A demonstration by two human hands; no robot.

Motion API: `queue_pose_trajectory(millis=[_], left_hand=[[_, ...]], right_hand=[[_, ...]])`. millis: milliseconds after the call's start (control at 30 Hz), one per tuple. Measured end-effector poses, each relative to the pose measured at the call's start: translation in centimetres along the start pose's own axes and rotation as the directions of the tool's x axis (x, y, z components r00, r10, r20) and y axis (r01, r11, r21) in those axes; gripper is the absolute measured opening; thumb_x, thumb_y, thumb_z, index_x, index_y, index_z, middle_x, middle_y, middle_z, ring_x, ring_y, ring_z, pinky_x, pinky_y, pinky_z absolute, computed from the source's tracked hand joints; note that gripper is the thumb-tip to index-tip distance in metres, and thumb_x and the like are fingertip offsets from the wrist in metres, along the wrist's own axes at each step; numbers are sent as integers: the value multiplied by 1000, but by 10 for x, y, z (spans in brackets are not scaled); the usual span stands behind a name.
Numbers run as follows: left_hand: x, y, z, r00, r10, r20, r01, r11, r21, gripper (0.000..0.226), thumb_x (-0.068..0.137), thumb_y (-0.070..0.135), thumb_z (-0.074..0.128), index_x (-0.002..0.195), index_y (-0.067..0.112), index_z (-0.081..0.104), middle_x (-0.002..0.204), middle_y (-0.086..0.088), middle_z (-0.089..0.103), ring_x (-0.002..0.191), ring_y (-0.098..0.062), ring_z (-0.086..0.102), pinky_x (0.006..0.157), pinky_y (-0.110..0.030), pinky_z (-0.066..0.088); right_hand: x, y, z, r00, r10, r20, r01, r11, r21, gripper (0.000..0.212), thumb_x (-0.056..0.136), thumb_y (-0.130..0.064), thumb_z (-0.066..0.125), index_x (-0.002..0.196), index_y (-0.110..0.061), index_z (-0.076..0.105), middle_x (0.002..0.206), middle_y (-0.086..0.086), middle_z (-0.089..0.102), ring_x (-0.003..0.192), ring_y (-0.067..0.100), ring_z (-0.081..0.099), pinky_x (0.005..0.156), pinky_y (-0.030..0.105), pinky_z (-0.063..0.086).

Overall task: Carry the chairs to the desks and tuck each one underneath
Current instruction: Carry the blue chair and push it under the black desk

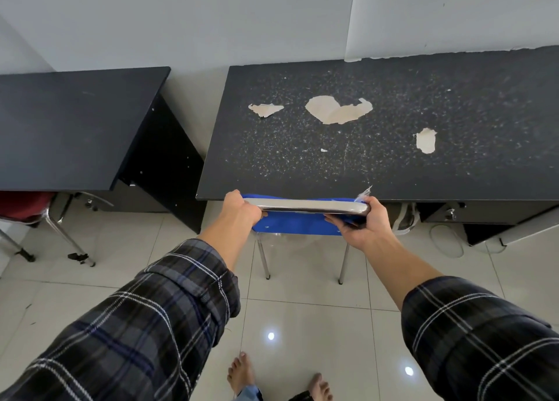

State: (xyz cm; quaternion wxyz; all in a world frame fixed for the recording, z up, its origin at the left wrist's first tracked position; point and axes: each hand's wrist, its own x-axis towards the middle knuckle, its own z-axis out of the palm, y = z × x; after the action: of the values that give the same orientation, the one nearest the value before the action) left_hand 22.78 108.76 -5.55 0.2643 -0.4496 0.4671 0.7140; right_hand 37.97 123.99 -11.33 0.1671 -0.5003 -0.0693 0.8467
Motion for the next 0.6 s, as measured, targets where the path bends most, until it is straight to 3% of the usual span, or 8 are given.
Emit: queue_pose_trajectory(millis=[133,267,400,500,600], left_hand=[[5,0,-2,997,26,68,-30,998,50,44,101,33,52,136,8,43,134,-19,50,124,-42,50,107,-62,36],[5,0,-12,995,84,45,-93,952,290,42,97,44,54,114,6,52,97,-14,58,109,-35,58,106,-61,39],[0,3,-16,978,208,32,-191,813,550,19,91,27,54,102,13,62,98,-4,69,93,-23,65,85,-39,56],[-17,3,-10,961,265,85,-248,680,690,13,93,20,53,102,12,57,103,-4,68,77,-18,58,59,-30,48],[-27,-2,-8,934,312,171,-323,543,775,6,91,13,53,92,9,57,95,-8,64,73,-21,55,59,-28,45]], right_hand=[[-2,-1,-1,999,-11,-44,9,999,-51,35,91,-22,65,119,-3,57,126,24,57,110,46,61,89,61,56],[-10,-1,-5,996,-10,-87,-8,980,-198,44,88,-34,69,123,-9,57,120,22,61,106,41,65,89,59,57],[-23,-3,-2,986,-87,-144,21,915,-404,38,93,-38,64,122,-15,53,124,18,58,111,39,62,93,59,55],[-34,-4,2,976,-158,-147,58,848,-527,31,98,-37,57,121,-17,52,129,14,55,114,38,58,93,60,53],[-45,-5,1,972,-212,-105,100,768,-633,27,101,-34,54,120,-15,49,122,12,53,109,33,54,100,59,50]])
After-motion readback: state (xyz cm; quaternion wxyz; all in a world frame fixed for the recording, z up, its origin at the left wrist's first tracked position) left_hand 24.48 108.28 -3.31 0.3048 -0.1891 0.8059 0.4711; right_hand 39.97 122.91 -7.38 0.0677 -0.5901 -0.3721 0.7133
